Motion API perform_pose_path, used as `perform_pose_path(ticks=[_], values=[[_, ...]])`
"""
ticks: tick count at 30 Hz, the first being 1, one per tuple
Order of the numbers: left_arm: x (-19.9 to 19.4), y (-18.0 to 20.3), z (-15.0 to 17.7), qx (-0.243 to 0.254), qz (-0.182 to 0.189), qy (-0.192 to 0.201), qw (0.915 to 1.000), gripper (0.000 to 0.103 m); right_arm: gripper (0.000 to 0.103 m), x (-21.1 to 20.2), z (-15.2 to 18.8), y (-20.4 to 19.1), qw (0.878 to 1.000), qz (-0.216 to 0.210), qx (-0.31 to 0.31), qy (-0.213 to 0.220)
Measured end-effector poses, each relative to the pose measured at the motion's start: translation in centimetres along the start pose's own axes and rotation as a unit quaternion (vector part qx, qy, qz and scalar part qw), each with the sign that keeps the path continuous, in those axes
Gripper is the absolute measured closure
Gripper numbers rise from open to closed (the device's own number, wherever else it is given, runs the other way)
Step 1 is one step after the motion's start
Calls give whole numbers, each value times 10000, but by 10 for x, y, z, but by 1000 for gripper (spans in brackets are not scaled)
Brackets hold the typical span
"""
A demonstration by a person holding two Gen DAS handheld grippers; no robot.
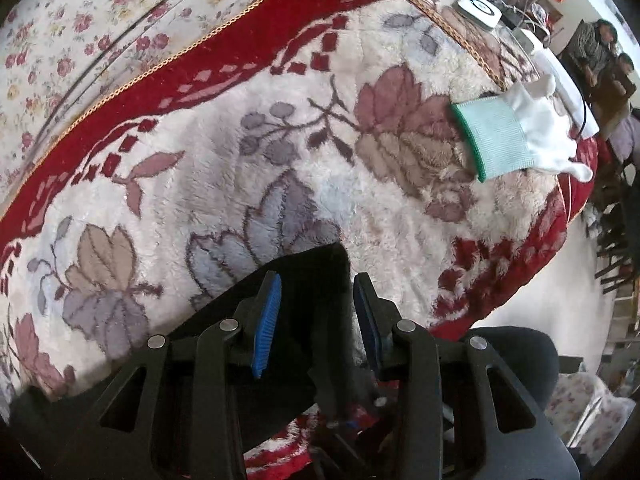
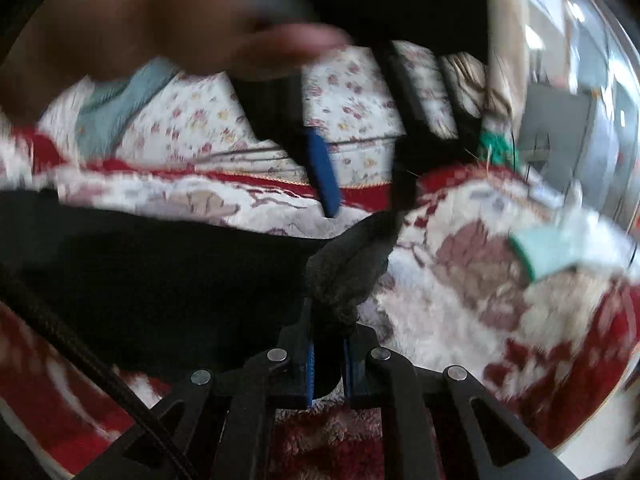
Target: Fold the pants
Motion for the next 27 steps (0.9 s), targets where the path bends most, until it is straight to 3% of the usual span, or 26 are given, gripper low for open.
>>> perform_pose_path(ticks=[11,17,21,23,27], values=[[12,7,4,358,-365,-396,9979,67,94,-1,-8,-18,9987,187,-456,121],[30,4,16,747,-1168,-1029,9850,67,94,-3,-11,-30,9966,267,-750,195],[27,-9,17,815,-1608,-953,9790,67,94,-3,-12,-31,9961,308,-807,203],[24,-12,16,845,-1591,-828,9801,88,94,-5,-13,-32,9958,329,-820,226],[13,-21,18,603,-1203,-576,9892,94,94,-9,-15,-34,9949,393,-882,297]])
Point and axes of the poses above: each gripper's, at about its wrist camera, not at the fingertips, and x roughly the way its jaws point, y to its right, z to its underside, the point moved 10 cm from there along x, roughly the way its jaws point, and after that the axes turned 4 degrees about -z, right-handed, at the moved point
